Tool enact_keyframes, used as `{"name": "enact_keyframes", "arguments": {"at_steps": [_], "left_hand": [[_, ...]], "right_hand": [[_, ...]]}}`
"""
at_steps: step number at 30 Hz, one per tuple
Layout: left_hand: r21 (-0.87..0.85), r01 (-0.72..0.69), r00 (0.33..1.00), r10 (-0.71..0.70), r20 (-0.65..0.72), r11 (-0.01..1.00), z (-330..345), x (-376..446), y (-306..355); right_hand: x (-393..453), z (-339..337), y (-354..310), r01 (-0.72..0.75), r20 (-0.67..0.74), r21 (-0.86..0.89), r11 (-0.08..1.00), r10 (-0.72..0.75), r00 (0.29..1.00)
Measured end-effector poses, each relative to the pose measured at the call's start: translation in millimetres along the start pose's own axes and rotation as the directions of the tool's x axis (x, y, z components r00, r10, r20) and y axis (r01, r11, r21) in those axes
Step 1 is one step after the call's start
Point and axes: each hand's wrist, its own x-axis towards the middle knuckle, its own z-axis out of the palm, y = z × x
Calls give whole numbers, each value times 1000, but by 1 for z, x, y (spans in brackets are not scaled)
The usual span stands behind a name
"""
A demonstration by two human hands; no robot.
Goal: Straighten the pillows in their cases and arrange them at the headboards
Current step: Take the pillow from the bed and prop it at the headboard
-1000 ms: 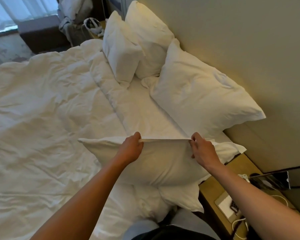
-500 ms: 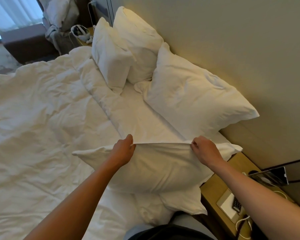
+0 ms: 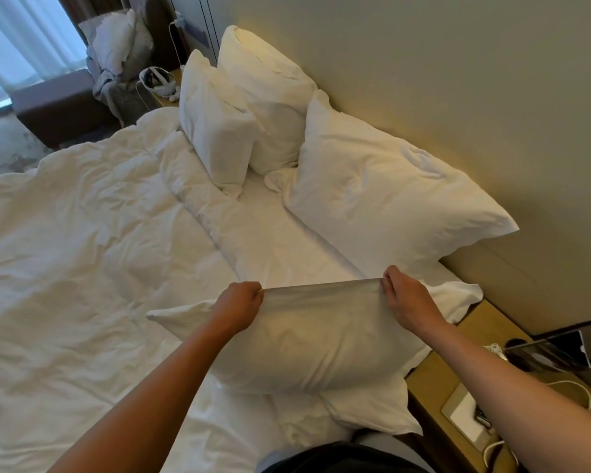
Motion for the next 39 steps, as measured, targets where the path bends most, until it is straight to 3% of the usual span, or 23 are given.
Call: {"name": "enact_keyframes", "arguments": {"at_steps": [8,16,26,30,39], "left_hand": [[12,31,999,-31,10,999,2,-2,-19],[4,-36,996,37,-86,999,-11,-7,-29],[-60,-21,998,18,-57,998,-2,-18,-48],[-183,-49,992,27,-125,982,-9,-21,-53],[-134,-161,957,121,-265,978,-42,13,-36]], "right_hand": [[-1,4,-5,49,97,-88,995,-41,994],[-6,4,-17,-16,36,-74,997,19,999],[-20,-1,-27,-92,-9,33,995,93,996],[-24,-6,-36,-93,-17,54,994,94,995],[-30,-31,-50,-88,-132,54,995,94,987]]}}
